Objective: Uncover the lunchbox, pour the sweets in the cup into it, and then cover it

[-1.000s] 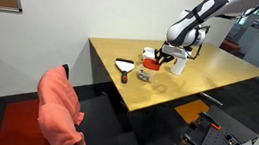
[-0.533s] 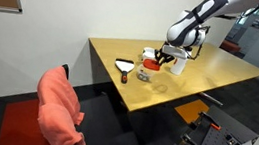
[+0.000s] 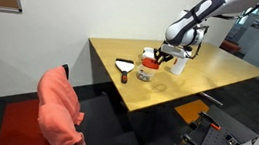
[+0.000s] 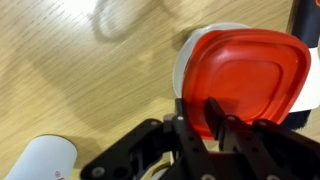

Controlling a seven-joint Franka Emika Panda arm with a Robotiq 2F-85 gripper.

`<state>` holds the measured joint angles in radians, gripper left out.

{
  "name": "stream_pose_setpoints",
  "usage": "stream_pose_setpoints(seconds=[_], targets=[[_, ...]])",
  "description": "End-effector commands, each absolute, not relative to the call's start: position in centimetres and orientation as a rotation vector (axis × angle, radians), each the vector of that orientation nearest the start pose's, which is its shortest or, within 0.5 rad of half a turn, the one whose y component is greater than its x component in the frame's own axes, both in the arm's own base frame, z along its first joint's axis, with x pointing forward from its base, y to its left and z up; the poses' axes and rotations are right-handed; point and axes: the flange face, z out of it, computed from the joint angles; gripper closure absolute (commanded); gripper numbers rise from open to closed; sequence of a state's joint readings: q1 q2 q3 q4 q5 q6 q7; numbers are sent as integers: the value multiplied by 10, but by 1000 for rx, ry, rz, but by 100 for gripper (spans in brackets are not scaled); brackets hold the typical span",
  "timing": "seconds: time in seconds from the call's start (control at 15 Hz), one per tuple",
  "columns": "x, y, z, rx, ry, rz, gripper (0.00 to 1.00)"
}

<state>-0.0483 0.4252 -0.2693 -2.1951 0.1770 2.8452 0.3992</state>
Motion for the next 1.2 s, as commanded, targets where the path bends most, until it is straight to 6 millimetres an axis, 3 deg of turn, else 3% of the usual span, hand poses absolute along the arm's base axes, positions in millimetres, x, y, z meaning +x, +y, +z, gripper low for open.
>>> stream_pose_setpoints(seconds=[0.0, 0.47, 1.13], targets=[[559, -189, 212, -2842, 1308, -380, 94], [563, -186, 191, -2813, 1334, -391, 94], [564, -196, 179, -2777, 1396, -422, 94]])
